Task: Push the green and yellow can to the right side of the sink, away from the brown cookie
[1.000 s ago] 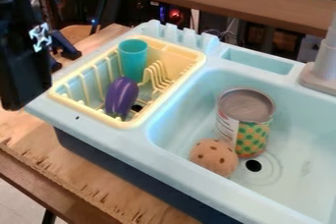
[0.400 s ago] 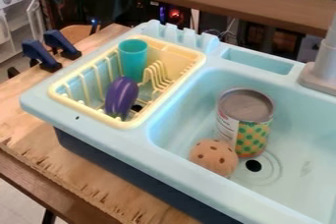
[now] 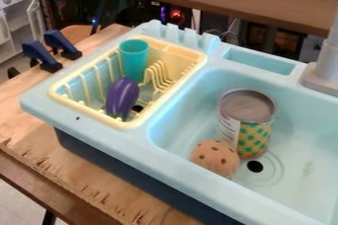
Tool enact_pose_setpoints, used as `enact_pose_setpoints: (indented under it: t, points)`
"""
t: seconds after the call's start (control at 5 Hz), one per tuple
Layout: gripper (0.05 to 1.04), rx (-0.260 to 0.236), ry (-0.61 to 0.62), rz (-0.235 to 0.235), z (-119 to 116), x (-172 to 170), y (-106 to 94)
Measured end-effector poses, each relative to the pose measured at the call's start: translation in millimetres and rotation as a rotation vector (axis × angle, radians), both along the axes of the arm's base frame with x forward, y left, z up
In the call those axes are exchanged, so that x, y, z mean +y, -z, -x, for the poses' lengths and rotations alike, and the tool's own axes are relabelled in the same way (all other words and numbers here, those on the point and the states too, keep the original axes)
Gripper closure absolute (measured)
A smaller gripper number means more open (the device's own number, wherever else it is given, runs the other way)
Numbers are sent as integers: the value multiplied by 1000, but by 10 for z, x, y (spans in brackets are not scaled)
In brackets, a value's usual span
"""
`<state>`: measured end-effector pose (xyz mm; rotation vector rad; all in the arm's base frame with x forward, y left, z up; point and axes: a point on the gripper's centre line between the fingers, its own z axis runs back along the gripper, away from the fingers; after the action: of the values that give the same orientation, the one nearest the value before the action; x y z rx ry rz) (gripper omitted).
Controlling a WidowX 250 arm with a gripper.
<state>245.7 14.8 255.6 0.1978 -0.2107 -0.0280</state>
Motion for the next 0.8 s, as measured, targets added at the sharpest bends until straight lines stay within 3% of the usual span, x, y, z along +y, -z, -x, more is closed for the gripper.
enact_pose_setpoints:
  t: [0.2,0.4,0.6,0.8]
  points:
    - [81,-16,52,-63,-178,-46,84]
    - [81,-3,88,-169,-322,-167,204]
    - [81,0,81,-243,-407,-352,321]
    - [81,-4,80,-272,-464,-501,443]
